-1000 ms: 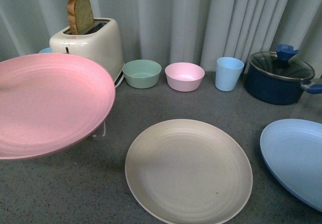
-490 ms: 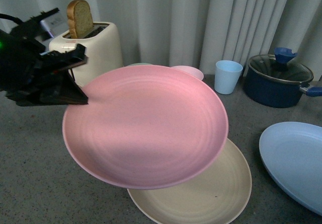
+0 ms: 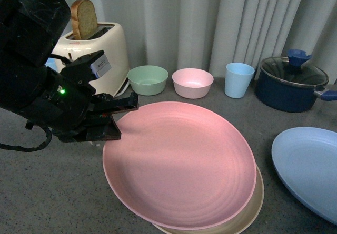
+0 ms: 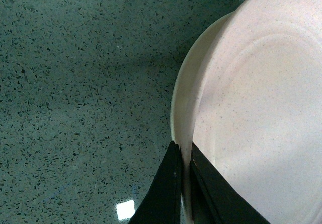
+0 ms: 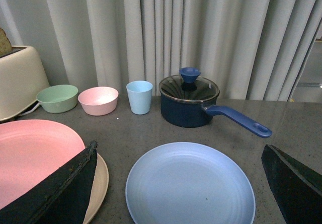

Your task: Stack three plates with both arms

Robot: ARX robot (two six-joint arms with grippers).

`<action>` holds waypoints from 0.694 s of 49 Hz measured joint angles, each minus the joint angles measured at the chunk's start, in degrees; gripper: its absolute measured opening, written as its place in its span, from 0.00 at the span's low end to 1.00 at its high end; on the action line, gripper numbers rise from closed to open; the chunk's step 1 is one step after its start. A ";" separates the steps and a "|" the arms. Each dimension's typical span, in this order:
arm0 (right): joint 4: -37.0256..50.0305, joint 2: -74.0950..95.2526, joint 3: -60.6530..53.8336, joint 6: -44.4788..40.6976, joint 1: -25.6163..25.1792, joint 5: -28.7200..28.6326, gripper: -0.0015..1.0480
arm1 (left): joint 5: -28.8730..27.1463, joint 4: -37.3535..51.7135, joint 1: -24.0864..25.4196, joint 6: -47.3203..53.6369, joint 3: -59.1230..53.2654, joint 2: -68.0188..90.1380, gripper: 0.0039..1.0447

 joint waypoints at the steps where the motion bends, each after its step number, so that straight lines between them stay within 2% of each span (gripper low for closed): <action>1: 0.00 0.00 0.00 0.00 0.00 0.00 0.93 | -0.15 0.04 -0.13 -0.26 0.00 0.20 0.03; 34: 0.00 0.00 0.00 0.00 0.00 0.00 0.93 | -4.17 1.40 -5.55 -2.97 1.64 4.09 0.03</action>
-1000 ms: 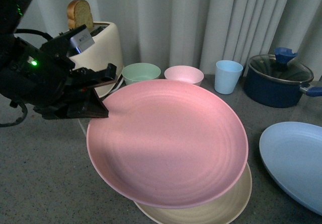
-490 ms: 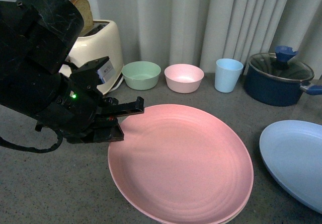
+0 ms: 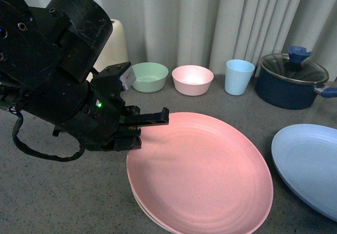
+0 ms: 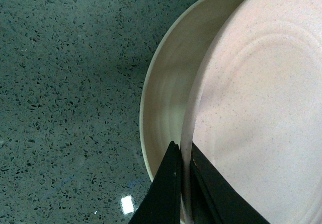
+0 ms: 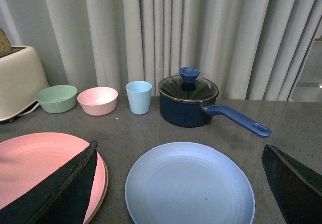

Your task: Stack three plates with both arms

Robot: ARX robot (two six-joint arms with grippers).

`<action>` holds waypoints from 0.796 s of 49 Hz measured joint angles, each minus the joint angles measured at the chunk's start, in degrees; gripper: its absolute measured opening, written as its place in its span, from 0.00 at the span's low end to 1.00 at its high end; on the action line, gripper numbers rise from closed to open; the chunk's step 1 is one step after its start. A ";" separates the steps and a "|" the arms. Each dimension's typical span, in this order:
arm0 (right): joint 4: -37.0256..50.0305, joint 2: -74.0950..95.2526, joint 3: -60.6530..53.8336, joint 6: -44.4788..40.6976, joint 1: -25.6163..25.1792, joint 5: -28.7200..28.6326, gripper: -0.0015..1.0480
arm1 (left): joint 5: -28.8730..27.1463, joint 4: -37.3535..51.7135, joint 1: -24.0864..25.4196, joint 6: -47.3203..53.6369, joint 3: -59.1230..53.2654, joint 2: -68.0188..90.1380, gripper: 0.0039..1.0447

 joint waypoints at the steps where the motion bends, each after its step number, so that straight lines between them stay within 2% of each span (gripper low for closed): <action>1: 0.00 0.00 0.00 0.00 0.00 0.00 0.93 | -0.22 -0.02 -0.04 0.02 0.09 0.13 0.03; 4: 0.00 0.00 0.00 0.00 0.00 0.00 0.93 | -0.22 -0.04 -0.09 -0.11 0.13 0.26 0.07; 7: 0.00 0.00 0.00 0.02 0.00 0.00 0.93 | 0.09 0.42 0.02 -1.36 0.15 0.26 0.21; 10: 0.00 0.00 0.00 0.00 0.00 0.00 0.93 | 1.16 1.20 0.35 -2.12 0.13 0.13 0.29; 15: 0.00 0.00 0.00 0.02 0.00 0.00 0.93 | 2.34 3.15 2.12 -4.11 -0.96 -2.10 0.52; 20: 0.00 0.00 0.00 0.02 0.00 0.00 0.93 | 4.09 6.99 6.21 -6.32 -4.07 -7.80 0.74; 23: 0.00 0.00 0.00 0.00 0.00 0.00 0.93 | 3.74 11.80 9.84 -7.13 -8.07 -13.05 0.87; 25: 0.00 0.00 0.00 0.02 0.00 0.00 0.93 | 1.46 15.93 12.50 -6.43 -12.39 -17.84 0.95; 28: 0.00 0.00 0.00 0.00 0.00 0.00 0.93 | -2.60 18.82 14.82 -4.20 -17.90 -23.78 0.93; 37: 0.00 0.00 0.00 0.00 0.00 -0.04 0.93 | -3.61 19.65 15.37 -1.84 -20.98 -27.15 0.93; 39: 0.00 0.00 0.00 0.00 0.00 -0.02 0.93 | -8.39 28.79 14.82 1.16 -23.82 -25.97 0.87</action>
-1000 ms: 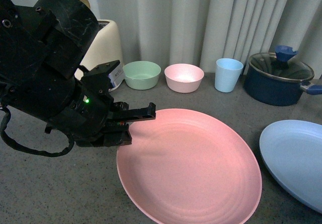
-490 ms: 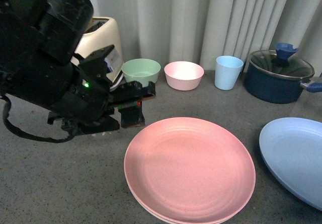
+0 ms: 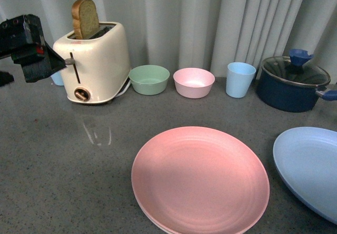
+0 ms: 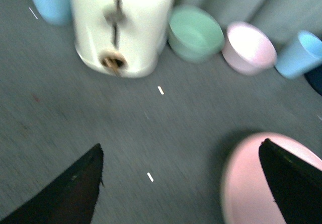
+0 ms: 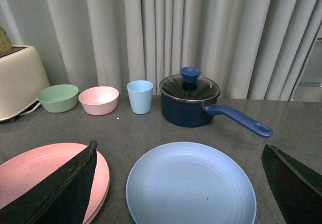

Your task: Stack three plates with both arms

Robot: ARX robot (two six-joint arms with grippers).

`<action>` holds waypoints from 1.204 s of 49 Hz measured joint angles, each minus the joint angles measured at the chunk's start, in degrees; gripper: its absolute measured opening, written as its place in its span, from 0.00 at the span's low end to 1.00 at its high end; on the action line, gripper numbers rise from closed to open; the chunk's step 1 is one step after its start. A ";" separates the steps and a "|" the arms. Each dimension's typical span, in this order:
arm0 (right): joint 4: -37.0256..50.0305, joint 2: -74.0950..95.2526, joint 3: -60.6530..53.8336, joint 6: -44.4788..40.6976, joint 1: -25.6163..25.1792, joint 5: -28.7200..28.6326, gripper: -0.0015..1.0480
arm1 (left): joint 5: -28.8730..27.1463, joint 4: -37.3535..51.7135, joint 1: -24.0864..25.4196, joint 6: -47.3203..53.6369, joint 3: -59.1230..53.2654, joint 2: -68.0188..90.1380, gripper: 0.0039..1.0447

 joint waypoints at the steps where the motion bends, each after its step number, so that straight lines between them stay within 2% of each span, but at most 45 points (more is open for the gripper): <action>1: 0.00 0.00 0.00 0.02 0.00 0.04 0.93 | -2.43 5.49 -0.20 2.21 -1.86 0.37 0.84; 6: 0.00 0.00 0.00 0.02 0.00 0.11 0.93 | -6.36 24.87 -0.09 7.87 -10.49 0.11 0.68; 9: 0.00 0.00 0.00 0.02 0.00 0.09 0.93 | -6.38 31.61 0.39 9.99 -14.10 -2.25 0.58; 21: 0.00 0.00 0.00 0.00 0.00 0.02 0.93 | -5.42 33.46 1.92 11.96 -22.73 -11.19 0.20; 24: 0.00 0.00 0.00 0.00 0.00 0.02 0.93 | -2.36 32.92 3.43 12.13 -24.70 -13.49 0.10; 27: 0.00 0.00 0.00 0.00 0.00 0.02 0.93 | -2.01 32.37 4.52 12.17 -26.05 -15.54 0.03; 33: 0.00 0.00 0.00 0.00 0.00 0.00 0.93 | -2.05 29.94 5.46 12.50 -29.57 -21.53 0.03; 39: 0.00 -0.02 0.00 0.00 0.00 0.02 0.93 | -1.86 32.04 5.46 12.61 -33.16 -22.99 0.03; 59: 0.00 0.00 0.00 0.00 0.00 0.02 0.93 | -1.84 17.38 5.46 12.63 -36.46 -41.59 0.03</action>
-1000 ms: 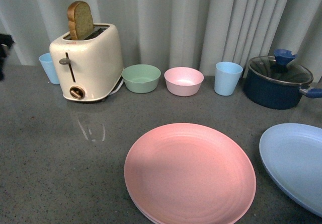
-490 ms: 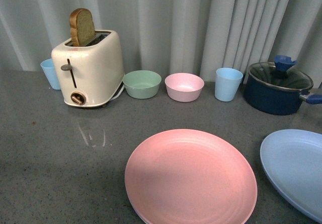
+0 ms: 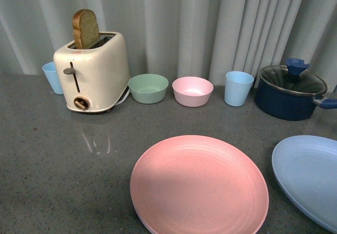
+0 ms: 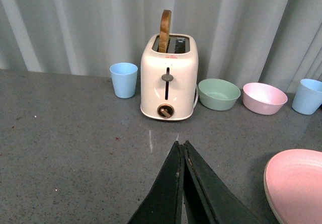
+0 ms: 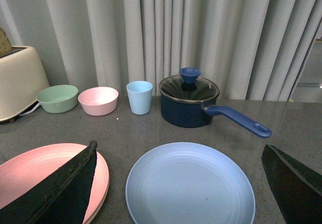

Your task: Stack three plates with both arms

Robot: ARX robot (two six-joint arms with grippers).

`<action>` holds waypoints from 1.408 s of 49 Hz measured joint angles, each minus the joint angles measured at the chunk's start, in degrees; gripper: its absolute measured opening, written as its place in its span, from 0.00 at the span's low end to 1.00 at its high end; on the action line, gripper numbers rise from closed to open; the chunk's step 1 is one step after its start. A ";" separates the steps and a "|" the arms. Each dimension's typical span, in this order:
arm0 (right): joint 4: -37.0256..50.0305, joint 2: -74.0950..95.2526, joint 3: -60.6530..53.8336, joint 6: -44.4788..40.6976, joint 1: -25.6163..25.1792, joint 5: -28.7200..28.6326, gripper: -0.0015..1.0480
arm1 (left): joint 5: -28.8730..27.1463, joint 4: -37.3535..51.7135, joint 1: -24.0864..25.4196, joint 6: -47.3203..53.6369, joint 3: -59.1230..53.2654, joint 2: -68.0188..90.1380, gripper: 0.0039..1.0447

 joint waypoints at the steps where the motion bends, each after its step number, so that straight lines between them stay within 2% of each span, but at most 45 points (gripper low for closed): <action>1: 0.00 0.00 0.00 0.02 0.00 0.00 0.93 | 0.00 -0.74 0.00 0.00 0.00 -0.90 0.03; 31: 0.00 0.00 0.00 0.00 0.00 0.00 0.93 | -0.02 -21.62 0.00 0.00 -0.09 -23.43 0.03; 58: 0.00 0.00 0.00 0.00 0.00 0.00 0.93 | -0.02 -31.23 0.00 0.00 -0.09 -33.05 0.03; 63: 0.00 0.00 0.00 0.02 0.00 0.00 0.93 | -0.02 -40.19 0.00 0.02 -0.07 -40.02 0.03; 69: 0.00 0.00 0.00 0.02 0.00 -0.02 0.93 | 0.00 -41.18 0.00 0.02 -0.07 -42.82 0.03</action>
